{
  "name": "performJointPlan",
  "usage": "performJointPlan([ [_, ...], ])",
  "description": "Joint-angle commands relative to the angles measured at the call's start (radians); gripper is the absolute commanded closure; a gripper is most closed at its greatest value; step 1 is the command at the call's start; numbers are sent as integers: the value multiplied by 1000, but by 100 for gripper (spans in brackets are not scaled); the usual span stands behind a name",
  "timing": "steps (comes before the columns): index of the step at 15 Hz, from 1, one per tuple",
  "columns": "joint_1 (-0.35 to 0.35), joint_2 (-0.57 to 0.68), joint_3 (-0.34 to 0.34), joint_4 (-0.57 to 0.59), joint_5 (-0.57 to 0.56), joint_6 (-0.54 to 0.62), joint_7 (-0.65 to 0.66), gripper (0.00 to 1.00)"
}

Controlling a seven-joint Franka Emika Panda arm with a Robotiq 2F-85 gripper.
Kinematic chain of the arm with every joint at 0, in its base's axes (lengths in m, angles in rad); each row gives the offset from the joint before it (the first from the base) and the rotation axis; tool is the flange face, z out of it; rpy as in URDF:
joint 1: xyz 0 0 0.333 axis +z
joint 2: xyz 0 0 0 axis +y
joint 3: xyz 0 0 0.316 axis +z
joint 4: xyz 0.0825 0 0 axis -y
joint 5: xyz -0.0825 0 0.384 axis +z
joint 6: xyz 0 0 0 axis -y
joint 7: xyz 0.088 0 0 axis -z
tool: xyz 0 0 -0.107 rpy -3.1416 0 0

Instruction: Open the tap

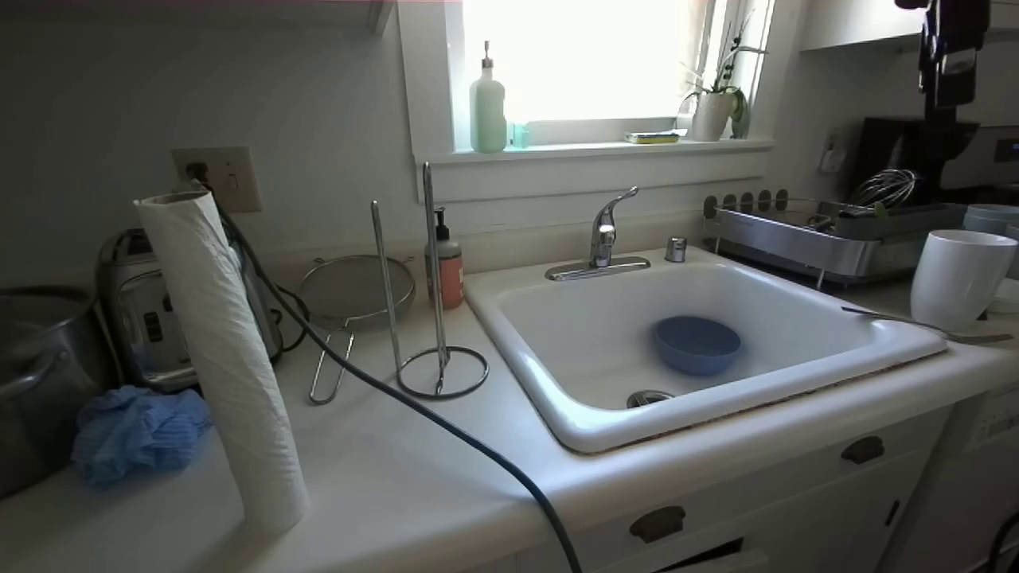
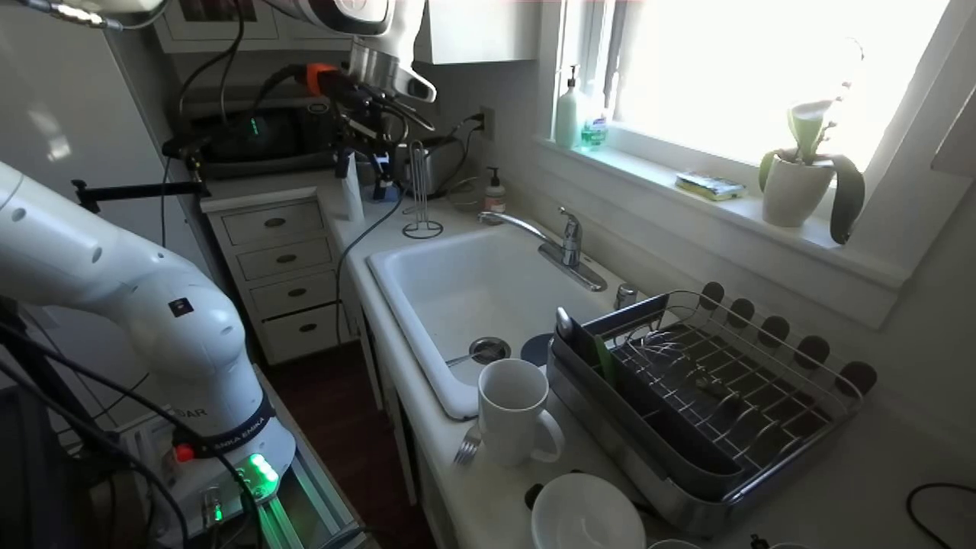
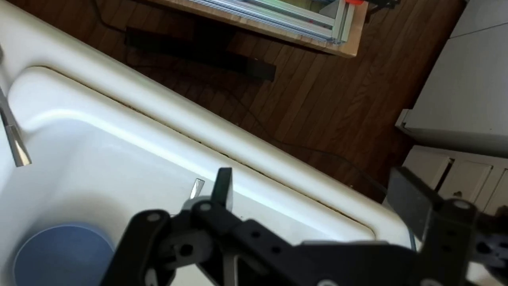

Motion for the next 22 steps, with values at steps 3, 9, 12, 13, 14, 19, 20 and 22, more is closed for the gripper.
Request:
performJointPlan([
  [3,-81,212,-7,58,54,176,151,0],
  [9,-129,503,-37,240,208,414,242,0],
  [12,-146,618,-38,353,275,538,293,0],
  [13,-152,647,-37,381,288,581,313,0],
  [14,-158,677,-37,408,302,625,332,0],
  [19,-171,708,-27,403,290,766,382,0],
  [20,-173,727,-27,412,294,802,397,0],
  [22,-175,749,-26,424,298,825,408,0],
])
